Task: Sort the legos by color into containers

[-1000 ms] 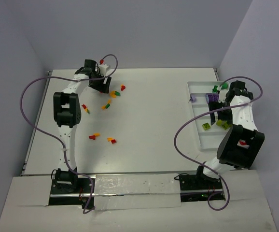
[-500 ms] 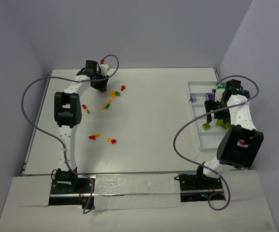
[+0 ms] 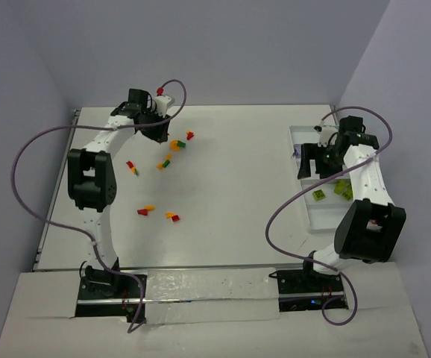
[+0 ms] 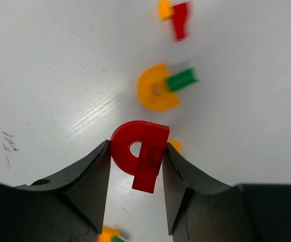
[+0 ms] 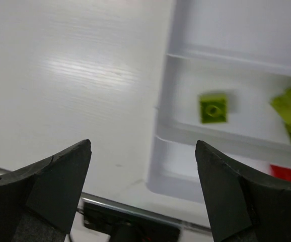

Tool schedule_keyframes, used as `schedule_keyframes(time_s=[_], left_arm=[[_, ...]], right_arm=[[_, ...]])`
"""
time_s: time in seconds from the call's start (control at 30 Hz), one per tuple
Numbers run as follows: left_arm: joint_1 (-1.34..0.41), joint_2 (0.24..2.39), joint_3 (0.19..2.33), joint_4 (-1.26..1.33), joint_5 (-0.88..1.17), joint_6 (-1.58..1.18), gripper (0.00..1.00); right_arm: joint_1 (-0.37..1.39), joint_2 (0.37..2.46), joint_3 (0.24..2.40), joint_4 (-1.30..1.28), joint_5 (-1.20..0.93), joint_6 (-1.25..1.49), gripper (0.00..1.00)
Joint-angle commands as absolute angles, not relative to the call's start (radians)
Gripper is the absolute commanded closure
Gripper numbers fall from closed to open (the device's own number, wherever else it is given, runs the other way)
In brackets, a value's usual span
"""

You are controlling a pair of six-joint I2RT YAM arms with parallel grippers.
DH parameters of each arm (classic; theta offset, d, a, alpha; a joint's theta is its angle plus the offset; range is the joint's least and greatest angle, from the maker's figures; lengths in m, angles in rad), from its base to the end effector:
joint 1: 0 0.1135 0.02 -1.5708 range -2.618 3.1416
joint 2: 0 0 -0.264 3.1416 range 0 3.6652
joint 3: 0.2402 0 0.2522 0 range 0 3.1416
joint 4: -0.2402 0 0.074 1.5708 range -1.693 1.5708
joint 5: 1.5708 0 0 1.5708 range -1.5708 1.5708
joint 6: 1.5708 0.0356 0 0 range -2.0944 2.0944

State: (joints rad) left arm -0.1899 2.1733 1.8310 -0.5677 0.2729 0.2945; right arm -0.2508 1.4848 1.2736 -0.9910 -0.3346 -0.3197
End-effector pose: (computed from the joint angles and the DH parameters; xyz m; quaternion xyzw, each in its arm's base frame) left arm 0.4764 -0.1013 0.2198 0.2676 0.8992 -0.1117 0.3277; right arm 0.2821 -0.0602 0.2834 -0.0639 0.9677 0.1062 0.2195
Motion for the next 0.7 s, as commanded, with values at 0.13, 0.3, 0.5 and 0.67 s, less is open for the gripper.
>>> schedule_keyframes(time_s=[0.13, 0.3, 0.5, 0.67], left_arm=[[-0.405, 1.765, 1.599, -0.571, 0.553, 0.35, 0.83], [-0.499, 1.589, 1.425, -0.49, 0.875, 0.327, 0.82], [-0.565, 1.599, 1.476, -0.494, 0.976, 0.239, 0.87], [-0.689, 1.606, 1.475, -0.557, 0.748, 0.372, 0.89]], right_arm=[[-0.15, 1.484, 1.271, -0.766, -0.886, -0.014, 0.09], [-0.037, 1.572, 1.279, -0.677, -1.122, 0.099, 0.08], [0.05, 1.598, 1.251, -0.669, -1.244, 0.108, 0.07], [0.085, 1.594, 1.219, -0.623, -1.27, 0.158, 0.06]])
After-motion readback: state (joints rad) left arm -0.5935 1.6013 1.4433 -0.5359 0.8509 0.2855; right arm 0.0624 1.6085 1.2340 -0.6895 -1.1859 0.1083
